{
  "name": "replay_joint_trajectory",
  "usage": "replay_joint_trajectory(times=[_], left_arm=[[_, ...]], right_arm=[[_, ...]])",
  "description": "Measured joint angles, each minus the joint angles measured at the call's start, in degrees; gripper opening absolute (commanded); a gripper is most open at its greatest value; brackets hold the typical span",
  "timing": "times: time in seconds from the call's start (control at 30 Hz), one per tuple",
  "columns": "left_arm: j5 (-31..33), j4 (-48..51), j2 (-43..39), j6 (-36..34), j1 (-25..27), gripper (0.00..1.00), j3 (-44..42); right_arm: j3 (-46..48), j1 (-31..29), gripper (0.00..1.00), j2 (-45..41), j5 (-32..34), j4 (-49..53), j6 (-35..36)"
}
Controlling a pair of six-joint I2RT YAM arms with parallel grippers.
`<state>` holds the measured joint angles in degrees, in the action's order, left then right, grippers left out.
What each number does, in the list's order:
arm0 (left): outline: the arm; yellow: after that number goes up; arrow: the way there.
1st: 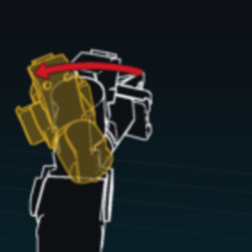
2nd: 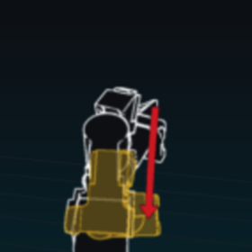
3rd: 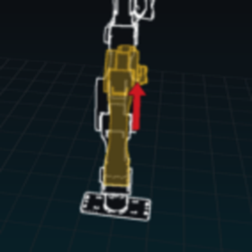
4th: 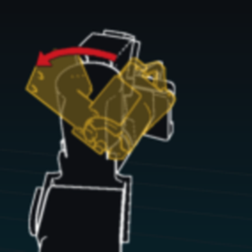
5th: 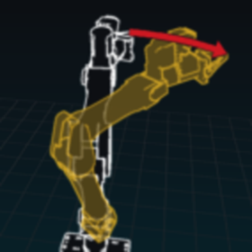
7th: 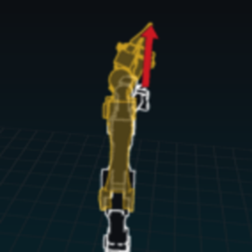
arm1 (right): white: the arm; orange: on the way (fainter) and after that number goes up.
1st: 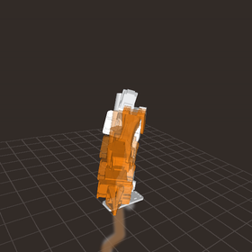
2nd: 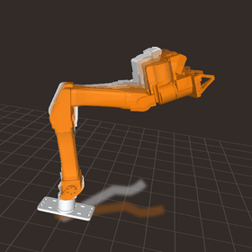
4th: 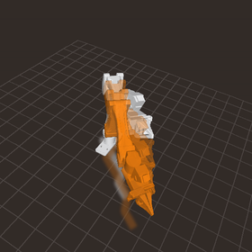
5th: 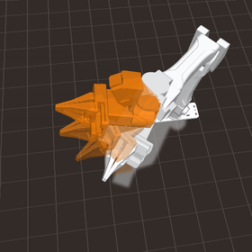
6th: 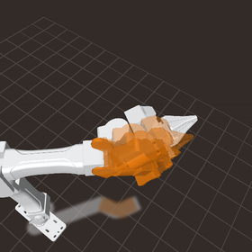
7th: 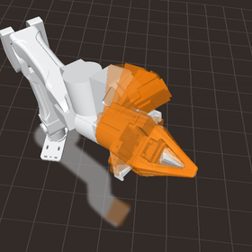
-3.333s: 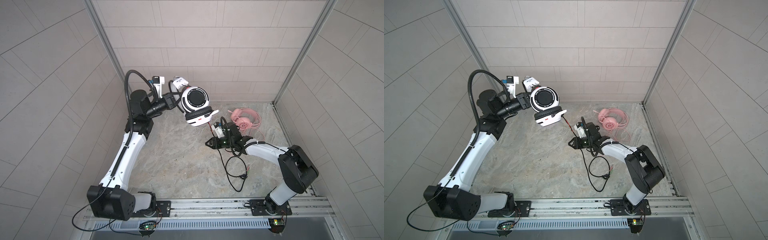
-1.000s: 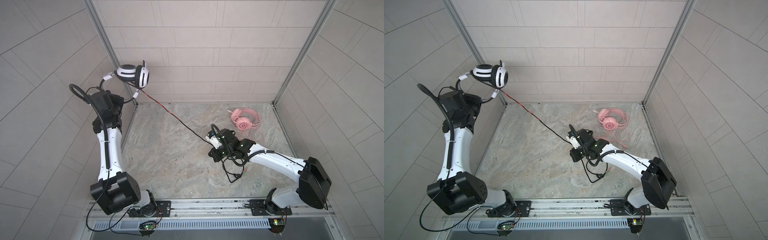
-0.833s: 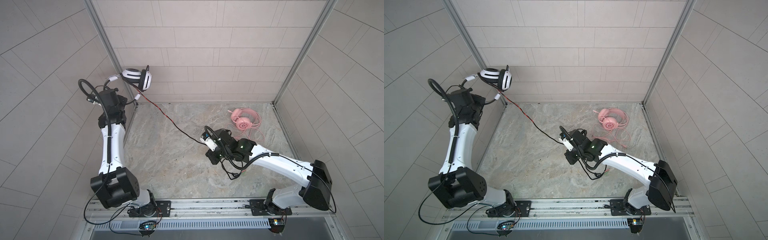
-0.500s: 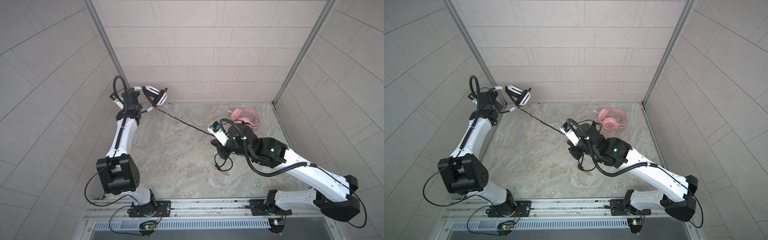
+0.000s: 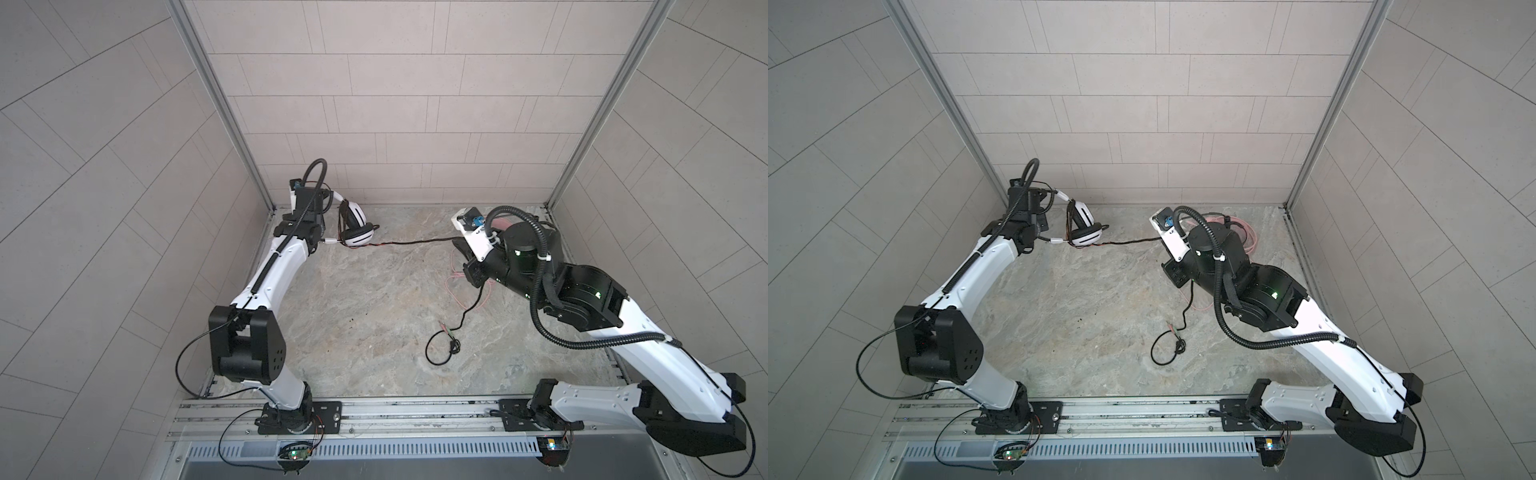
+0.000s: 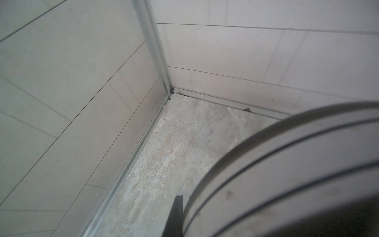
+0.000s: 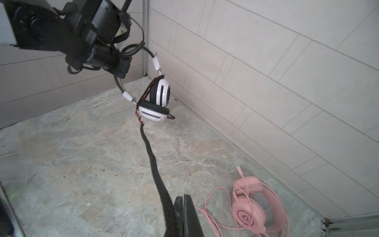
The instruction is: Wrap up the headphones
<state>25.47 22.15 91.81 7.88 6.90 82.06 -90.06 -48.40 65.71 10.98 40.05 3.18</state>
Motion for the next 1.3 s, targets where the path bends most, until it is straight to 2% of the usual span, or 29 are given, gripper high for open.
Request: replay_joint_trajectory(times=[0.23,0.57,0.9,1.13,1.3], left_arm=[[-9.2,3.9,0.0,-13.7,2.3,0.0,0.0],[-20.6,9.4,-0.5,-22.8,4.0,0.0,0.1],[-30.1,14.9,-0.6,-24.0,4.4,0.0,3.6],[-32.9,15.8,-3.1,-23.5,4.8,0.0,3.4],[-34.1,16.1,-6.8,-23.4,6.9,0.0,1.2]], right_arm=[[-1.0,9.4,0.0,-1.1,-2.4,-2.4,1.0],[1.0,19.0,0.0,-1.1,-6.8,-4.9,-1.9],[1.9,22.8,0.0,-0.3,-9.9,-8.0,-5.7],[-0.6,25.5,0.0,4.2,-12.0,-9.5,-7.7],[-2.1,29.7,0.0,6.0,-13.7,-12.7,-10.2]])
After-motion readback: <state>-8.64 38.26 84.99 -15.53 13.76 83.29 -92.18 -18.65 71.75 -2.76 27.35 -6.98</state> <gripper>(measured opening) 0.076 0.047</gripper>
